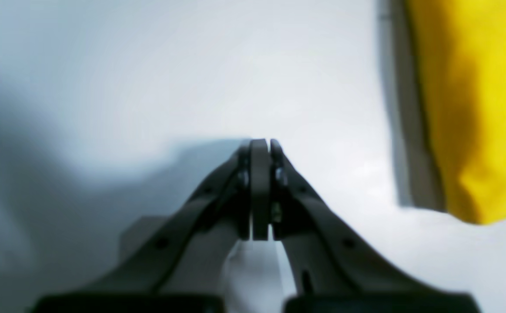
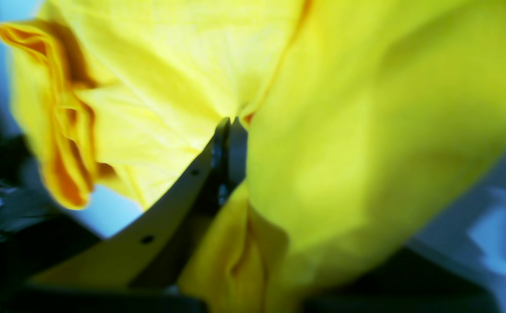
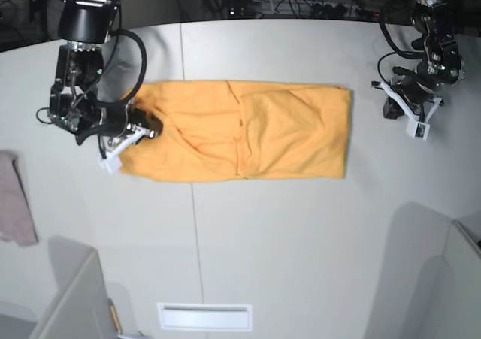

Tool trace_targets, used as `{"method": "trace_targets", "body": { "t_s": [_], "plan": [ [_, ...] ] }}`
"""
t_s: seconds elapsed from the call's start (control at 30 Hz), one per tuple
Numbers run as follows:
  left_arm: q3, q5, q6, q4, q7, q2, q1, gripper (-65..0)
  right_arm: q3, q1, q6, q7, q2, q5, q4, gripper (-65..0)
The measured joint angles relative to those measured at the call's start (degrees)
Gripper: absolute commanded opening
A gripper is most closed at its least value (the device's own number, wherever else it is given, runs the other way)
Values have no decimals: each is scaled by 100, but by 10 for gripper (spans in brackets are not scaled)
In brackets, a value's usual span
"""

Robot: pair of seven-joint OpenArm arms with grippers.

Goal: Fold the T-shirt properly
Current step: 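Grasp the shirt's folded end with the right gripper, then fold the held end over the shirt toward the left gripper with the right gripper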

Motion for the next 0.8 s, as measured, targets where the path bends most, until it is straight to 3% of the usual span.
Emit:
{"method": "trace_targets", "body": {
  "t_s": [0.17, 0.37, 0.5, 0.6, 0.67, 0.8],
  "plan": [
    [640, -55, 529, 42, -92, 269, -282, -650, 11, 22, -4, -337, -284, -793, 828, -650],
    [1139, -7, 645, 46, -37, 466, -590, -650, 17, 44, 2, -660, -737, -1392, 1834, -650],
    [1147, -15, 612, 46, 68, 649, -669, -650, -599, -4, -63, -656, -732, -1495, 2256, -650],
    [1198, -4, 612, 44, 527, 702, -890, -650, -1086, -4, -911, -640, -754, -1436, 2503, -650],
    [1294, 66, 660, 44, 568, 745, -977, -650, -1456, -2, -1305, -610, -752, -1416, 2667, -650],
    [1436, -7, 645, 44, 566, 772, -986, -650, -2149, 44, -1829, -424, -750, -1392, 2809, -650]
  ]
}}
